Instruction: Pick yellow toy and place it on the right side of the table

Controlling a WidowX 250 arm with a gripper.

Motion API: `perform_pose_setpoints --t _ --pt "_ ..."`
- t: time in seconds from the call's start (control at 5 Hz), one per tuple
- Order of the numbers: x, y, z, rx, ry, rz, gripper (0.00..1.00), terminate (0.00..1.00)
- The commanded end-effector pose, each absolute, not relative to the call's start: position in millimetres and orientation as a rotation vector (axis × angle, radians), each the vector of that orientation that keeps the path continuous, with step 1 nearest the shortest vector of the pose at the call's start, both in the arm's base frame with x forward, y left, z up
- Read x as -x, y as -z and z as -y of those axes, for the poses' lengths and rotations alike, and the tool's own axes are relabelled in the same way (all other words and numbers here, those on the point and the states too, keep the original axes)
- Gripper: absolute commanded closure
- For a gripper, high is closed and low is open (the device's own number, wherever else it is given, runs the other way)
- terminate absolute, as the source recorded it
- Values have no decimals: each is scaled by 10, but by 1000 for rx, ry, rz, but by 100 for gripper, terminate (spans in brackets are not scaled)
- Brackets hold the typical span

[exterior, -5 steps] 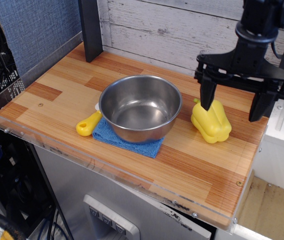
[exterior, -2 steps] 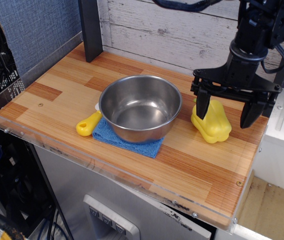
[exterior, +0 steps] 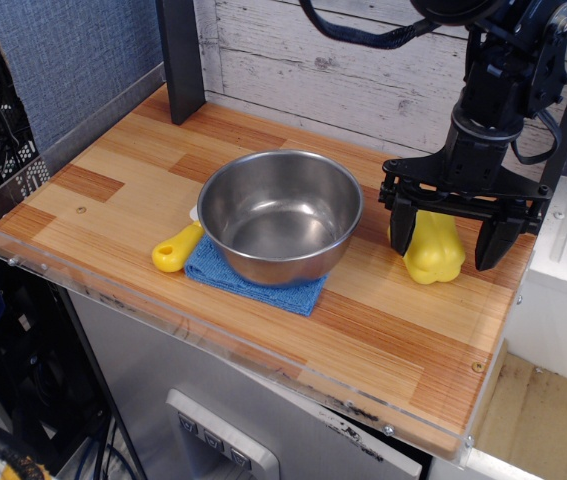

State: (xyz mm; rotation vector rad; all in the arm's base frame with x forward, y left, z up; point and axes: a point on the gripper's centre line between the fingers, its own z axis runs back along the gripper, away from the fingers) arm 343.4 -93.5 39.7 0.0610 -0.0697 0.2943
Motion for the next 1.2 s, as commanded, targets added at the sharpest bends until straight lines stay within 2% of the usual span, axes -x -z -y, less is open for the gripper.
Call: perform_pose_setpoints --t 0.0,0.2,0.4,0.8,1.0 --pt "-3499 -363 1034 -33 -316 64 0 0" --pt "-3498 -325 1024 -32 -321 48 0 0" --pt "-3497 -316 1017 -40 -313 47 100 0" --pt "-3510 -377 993 -37 -296 59 100 0" --pt "-3553 -420 991 -33 -255 48 0 0"
